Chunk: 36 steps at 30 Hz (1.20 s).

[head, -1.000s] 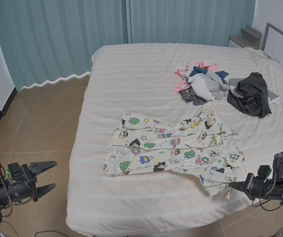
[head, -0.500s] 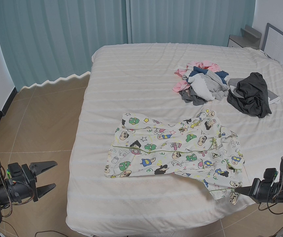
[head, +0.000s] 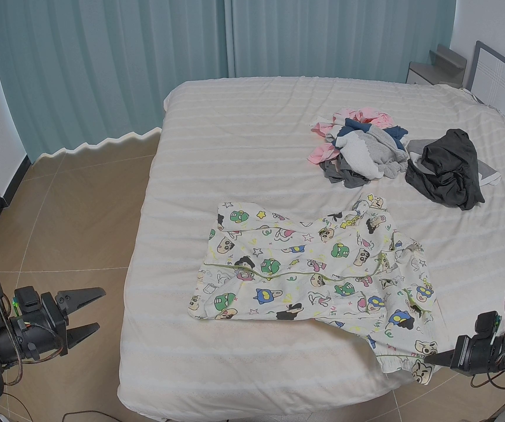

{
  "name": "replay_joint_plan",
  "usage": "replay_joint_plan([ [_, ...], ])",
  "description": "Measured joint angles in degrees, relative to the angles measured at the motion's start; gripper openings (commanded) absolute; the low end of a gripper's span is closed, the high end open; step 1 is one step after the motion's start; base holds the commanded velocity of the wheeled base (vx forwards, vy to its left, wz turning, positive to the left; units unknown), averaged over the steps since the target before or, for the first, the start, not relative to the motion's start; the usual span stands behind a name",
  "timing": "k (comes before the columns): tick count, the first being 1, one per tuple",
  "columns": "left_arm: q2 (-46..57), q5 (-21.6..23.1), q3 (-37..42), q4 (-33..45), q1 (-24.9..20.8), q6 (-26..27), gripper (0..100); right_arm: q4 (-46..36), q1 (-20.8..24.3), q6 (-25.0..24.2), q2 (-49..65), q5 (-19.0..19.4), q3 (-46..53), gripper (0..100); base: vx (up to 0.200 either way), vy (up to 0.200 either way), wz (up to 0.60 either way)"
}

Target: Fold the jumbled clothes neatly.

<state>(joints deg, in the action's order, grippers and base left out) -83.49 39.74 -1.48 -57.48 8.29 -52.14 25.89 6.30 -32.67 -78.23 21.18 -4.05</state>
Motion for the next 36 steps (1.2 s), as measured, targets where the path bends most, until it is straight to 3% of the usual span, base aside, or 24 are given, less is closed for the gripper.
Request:
replay_joint_plan([
  [3,-1.0,-2.5,-2.1,0.0,-1.8,0.2,100,-6.1,0.0,0.8,2.5,1.2,-1.8,0,0.000,0.000,0.00],
  [8,-5.8,-6.6,-8.1,0.4,-5.2,0.3,100,-9.8,-0.1,2.2,5.9,2.4,-4.2,0,0.000,0.000,0.00],
  [19,-22.4,-8.7,-23.2,3.7,-11.9,2.0,100,-12.3,-0.2,9.7,6.8,2.3,-4.7,0,0.000,0.000,0.00],
  [20,-23.6,-8.7,-24.4,3.8,-12.6,2.2,100,-12.7,-0.2,10.7,6.6,2.3,-4.3,100,0.000,0.000,0.00],
  [26,-28.8,-8.9,-30.2,6.9,-15.9,3.2,100,-13.6,-0.7,12.8,4.5,0.4,-3.1,100,0.000,0.000,0.00],
  [30,-31.6,-9.4,-34.1,12.9,-17.9,8.0,100,-13.6,-1.2,13.2,3.5,-0.7,-2.7,100,0.000,0.000,0.00],
  [36,-35.8,-14.9,-39.0,15.4,-20.4,10.9,100,-13.1,-1.5,13.0,3.4,-1.7,-2.8,100,0.000,0.000,0.00],
])
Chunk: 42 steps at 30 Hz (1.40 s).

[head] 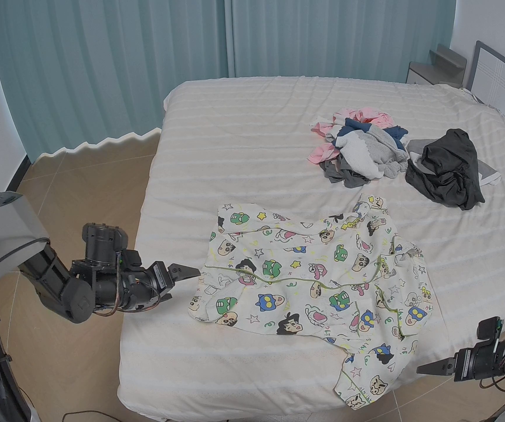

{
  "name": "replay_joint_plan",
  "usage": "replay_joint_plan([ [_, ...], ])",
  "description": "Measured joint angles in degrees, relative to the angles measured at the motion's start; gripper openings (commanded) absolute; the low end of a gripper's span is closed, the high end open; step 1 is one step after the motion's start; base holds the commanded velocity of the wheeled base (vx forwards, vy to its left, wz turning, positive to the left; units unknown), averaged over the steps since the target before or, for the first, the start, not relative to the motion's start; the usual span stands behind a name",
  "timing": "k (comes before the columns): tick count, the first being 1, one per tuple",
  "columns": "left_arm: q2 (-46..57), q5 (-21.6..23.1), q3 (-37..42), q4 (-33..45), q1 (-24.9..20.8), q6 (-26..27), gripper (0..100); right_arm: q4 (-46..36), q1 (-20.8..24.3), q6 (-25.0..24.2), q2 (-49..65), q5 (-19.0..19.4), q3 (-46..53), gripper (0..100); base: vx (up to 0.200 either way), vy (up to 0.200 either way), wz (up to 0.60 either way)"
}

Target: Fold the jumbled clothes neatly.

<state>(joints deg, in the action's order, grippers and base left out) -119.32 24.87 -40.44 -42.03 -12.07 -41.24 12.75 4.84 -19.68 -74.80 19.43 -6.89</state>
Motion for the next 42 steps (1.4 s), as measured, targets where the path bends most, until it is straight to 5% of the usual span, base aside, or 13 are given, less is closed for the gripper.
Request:
replay_joint_plan([
  [9,-4.5,-0.5,-4.0,1.2,-4.2,0.1,100,1.1,0.0,-1.2,3.6,0.0,-0.2,100,0.000,0.000,0.00],
  [17,-7.0,-0.4,-4.6,1.2,-5.2,0.2,100,8.0,0.1,-9.0,6.9,0.1,-0.4,100,0.000,0.000,0.00],
  [42,-11.3,-1.9,-8.6,-0.1,-8.2,0.5,100,14.8,5.5,-9.9,8.4,1.4,0.9,100,0.000,0.000,0.00],
])
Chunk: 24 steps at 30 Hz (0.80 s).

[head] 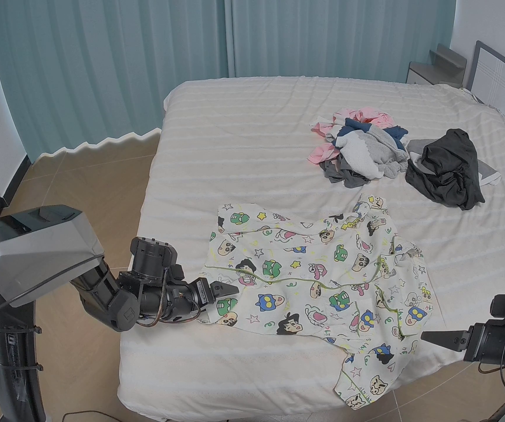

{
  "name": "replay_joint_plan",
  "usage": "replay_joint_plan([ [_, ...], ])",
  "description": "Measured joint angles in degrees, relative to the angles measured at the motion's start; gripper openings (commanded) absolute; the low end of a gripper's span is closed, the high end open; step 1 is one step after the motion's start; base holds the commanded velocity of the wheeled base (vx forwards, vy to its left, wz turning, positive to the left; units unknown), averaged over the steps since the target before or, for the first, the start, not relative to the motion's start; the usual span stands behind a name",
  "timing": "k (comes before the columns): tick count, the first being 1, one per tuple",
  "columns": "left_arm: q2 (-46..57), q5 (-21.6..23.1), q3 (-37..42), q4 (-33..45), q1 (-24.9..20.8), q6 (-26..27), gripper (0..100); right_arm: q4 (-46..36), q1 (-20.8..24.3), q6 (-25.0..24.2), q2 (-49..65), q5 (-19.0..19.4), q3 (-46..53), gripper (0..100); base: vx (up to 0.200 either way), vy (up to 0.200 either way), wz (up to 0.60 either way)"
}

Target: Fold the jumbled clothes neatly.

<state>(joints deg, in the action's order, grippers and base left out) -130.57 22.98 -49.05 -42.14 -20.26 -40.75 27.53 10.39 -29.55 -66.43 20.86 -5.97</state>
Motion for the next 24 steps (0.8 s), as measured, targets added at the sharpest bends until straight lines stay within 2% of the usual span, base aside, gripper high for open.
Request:
replay_joint_plan([
  [5,-0.8,-1.3,-0.2,-0.2,-0.9,0.1,100,0.0,0.2,0.0,0.0,0.2,0.2,100,0.000,0.000,0.00],
  [6,-1.0,-1.5,-0.2,-0.4,-1.0,0.1,0,0.1,0.2,0.0,0.1,0.2,0.2,100,0.000,0.000,0.00],
  [12,-2.0,-3.1,-0.3,-2.7,-1.3,0.0,0,0.0,0.2,0.0,0.3,0.4,0.4,100,0.000,0.000,0.00],
  [18,-2.6,-7.2,-0.3,-5.9,-1.3,0.2,0,0.0,1.0,0.0,0.4,0.5,0.8,100,0.000,0.000,0.00],
  [24,-2.4,-7.8,-0.3,-9.2,-1.0,0.4,0,0.1,1.7,0.0,0.3,0.5,1.0,100,0.000,0.000,0.00],
])
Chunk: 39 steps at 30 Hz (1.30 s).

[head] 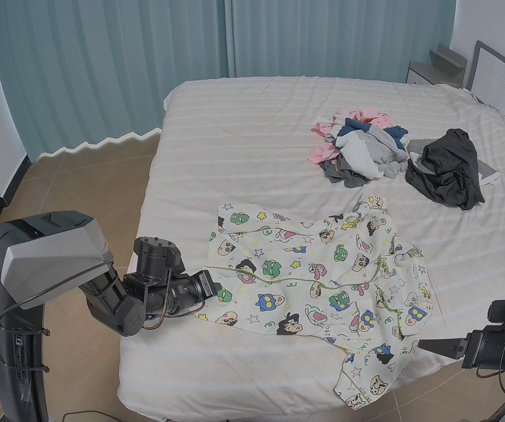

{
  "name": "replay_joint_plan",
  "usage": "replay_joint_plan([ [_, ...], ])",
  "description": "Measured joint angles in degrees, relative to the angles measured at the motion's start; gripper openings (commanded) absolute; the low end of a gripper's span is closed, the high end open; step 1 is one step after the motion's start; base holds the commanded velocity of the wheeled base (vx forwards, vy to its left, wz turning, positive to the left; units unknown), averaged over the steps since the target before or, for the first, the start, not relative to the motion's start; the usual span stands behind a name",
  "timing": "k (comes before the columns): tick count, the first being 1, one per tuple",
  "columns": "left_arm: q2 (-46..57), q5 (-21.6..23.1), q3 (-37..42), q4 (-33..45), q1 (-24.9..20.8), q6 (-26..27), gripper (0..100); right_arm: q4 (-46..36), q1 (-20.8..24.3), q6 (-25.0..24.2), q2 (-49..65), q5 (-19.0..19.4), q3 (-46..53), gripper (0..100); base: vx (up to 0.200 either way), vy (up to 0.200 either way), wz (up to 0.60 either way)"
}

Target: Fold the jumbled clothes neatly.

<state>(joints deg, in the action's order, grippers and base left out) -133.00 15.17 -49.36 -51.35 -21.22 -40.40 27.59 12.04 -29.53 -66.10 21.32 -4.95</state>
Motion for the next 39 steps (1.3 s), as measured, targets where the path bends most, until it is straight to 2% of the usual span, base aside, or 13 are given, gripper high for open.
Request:
replay_joint_plan([
  [6,1.4,0.0,0.0,-2.2,0.6,1.2,0,0.0,0.2,0.0,0.0,0.0,0.0,100,0.000,0.000,0.00],
  [12,1.5,-0.2,-0.1,-7.6,1.5,2.1,0,0.0,0.2,0.1,0.1,0.0,0.0,100,0.000,0.000,0.00],
  [26,-3.4,-1.9,-5.3,-8.9,4.0,2.9,0,0.0,0.2,0.1,0.4,0.0,0.0,100,0.000,0.000,0.00],
  [27,-3.7,-2.0,-5.5,-8.9,4.1,2.9,100,0.0,0.2,0.1,0.4,0.0,0.0,100,0.000,0.000,0.00],
  [34,-5.2,-2.4,-6.8,-8.9,4.4,2.9,100,0.0,0.2,0.0,0.5,0.0,0.0,100,0.000,0.000,0.00],
  [39,-5.3,-5.0,-7.1,-8.9,5.3,2.8,100,0.0,0.2,0.0,0.5,0.0,0.0,100,0.000,0.000,0.00],
])
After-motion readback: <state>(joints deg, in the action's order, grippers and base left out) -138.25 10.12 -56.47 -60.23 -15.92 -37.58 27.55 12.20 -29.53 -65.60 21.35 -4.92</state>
